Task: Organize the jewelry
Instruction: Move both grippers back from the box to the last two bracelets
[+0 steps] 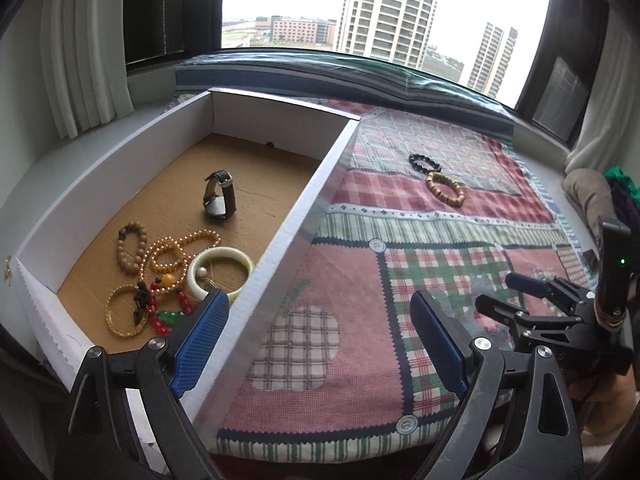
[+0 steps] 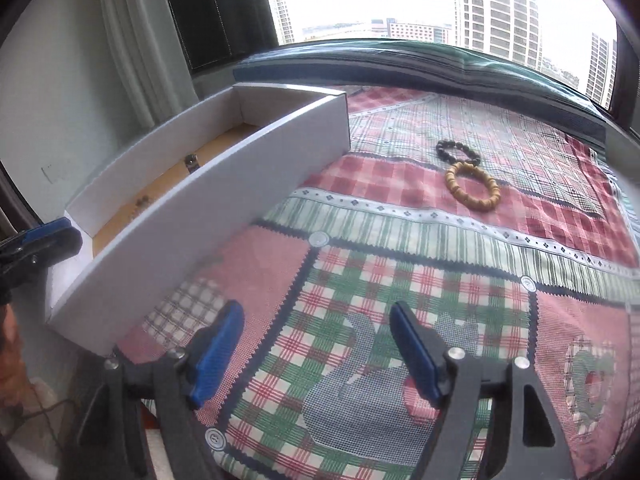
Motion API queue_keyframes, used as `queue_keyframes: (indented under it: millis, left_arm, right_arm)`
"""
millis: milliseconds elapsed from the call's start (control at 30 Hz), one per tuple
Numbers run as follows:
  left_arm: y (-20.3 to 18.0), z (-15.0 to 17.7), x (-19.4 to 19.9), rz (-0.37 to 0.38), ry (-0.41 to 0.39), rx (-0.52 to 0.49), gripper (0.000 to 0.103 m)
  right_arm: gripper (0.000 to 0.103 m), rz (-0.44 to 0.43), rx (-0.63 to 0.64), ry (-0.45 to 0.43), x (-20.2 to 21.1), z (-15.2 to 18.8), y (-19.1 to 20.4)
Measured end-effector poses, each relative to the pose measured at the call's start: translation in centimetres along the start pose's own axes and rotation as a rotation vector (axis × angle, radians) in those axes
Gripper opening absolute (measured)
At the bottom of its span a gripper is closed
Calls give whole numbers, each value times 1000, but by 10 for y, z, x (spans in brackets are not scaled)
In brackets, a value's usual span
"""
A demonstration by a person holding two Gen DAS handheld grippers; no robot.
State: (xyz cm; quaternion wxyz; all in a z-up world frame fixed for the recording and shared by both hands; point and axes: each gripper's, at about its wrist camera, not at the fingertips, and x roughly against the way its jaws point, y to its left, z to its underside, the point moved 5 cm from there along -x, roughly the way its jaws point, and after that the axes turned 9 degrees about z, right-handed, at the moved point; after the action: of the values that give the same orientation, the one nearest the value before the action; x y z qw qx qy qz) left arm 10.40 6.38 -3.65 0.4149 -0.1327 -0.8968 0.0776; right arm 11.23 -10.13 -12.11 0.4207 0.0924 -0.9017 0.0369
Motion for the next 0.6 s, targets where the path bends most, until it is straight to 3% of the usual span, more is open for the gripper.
queue_keyframes:
  millis: [300,600]
  left_arm:
    - [-52,3,-14,57,45,-87,93]
    - [-76,5,-29,65,89,-132,93]
  right_arm:
    - [77,89,-141,2,8,34,-65]
    - [77,116,-174,-6,11,39,-82]
